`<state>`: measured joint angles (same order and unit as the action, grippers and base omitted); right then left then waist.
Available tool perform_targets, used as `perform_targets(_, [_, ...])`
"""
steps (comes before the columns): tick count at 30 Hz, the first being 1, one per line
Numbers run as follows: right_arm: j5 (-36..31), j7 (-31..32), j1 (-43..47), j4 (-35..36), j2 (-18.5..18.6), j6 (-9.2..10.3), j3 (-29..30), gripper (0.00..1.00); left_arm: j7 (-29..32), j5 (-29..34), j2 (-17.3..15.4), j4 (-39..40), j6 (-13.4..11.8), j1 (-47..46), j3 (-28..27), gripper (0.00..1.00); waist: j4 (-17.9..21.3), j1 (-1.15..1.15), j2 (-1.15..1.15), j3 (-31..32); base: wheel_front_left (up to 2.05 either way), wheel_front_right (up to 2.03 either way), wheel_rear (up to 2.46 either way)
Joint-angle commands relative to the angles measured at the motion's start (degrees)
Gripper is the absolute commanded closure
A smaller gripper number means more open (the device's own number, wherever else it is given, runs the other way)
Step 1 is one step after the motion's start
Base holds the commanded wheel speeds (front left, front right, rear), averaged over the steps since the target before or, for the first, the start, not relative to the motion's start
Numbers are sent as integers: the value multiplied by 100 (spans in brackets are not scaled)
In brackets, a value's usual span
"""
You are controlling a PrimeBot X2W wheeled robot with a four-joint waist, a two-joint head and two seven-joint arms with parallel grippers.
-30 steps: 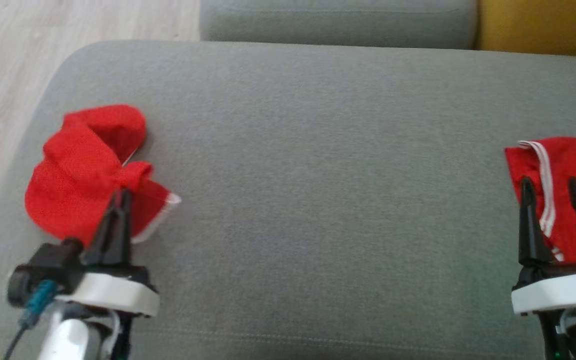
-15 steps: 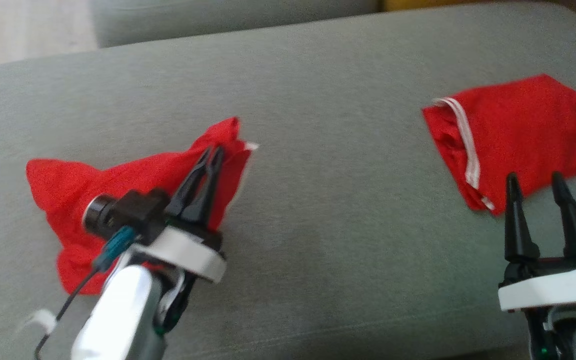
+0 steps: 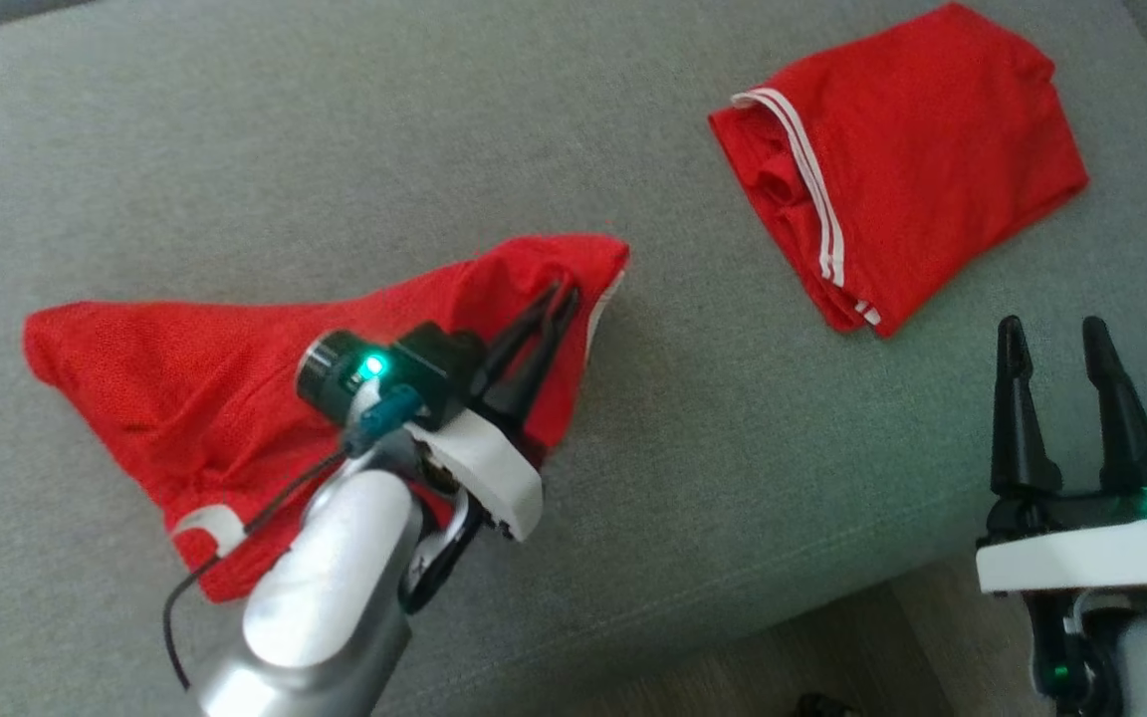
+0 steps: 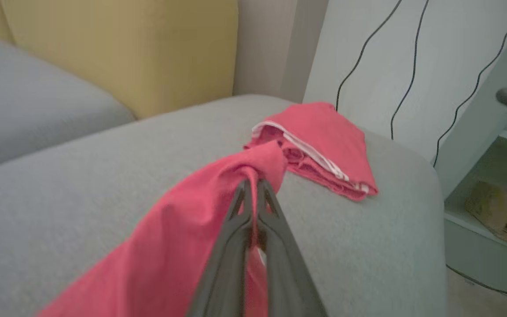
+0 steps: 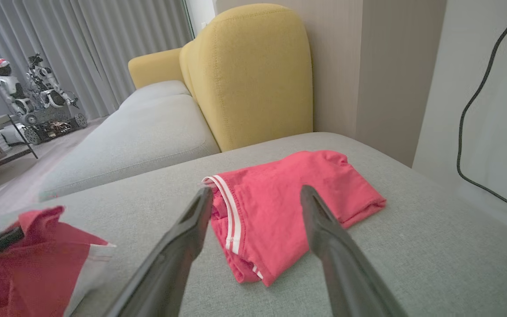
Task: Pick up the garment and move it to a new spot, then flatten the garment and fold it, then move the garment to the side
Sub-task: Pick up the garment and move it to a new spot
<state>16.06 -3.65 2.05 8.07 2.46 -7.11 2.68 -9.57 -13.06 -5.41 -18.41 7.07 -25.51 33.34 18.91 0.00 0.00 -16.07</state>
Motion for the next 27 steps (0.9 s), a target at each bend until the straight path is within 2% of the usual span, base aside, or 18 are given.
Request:
perform_targets(1, [30,-78,-161,140,43,-37,-103,0,8,-51,7,73,9,-157,-73,82,57,0,0,-127,0,0,0])
perform_targets(2, [29,-91,-175,119,43,-37,-90,0,-3,-79,17,6,13,-152,-17,56,23,0,0,-135,0,0,0])
perform_targets(3, [19,-98,-190,99,43,-37,-80,0,-38,-102,27,-34,17,-146,35,11,-20,0,0,-132,0,0,0])
perform_targets(4, [5,-105,-205,85,43,-37,-68,0,-76,-122,36,-54,20,-136,90,0,-76,0,0,-122,0,0,0])
perform_targets(8, [-122,-84,-253,77,42,-37,-23,0,-289,-181,12,98,-4,-18,181,0,-459,0,0,28,0,0,0])
perform_targets(12, [-224,-18,-249,104,42,-37,1,0,-403,-225,-59,343,-175,131,1,0,-733,0,0,176,0,0,0])
perform_targets(21, [-497,255,-159,264,42,-37,56,0,-515,-496,-533,974,-1020,816,-1093,0,-1512,0,0,576,0,0,0])
perform_targets(24, [-550,335,-123,308,42,-37,70,0,-524,-613,-724,1058,-1165,1045,-1429,0,-1732,0,0,666,0,0,0])
perform_targets(27, [-574,404,-96,340,42,-37,74,0,-530,-788,-914,1091,-1191,1271,-1742,0,-1889,0,0,750,0,0,0])
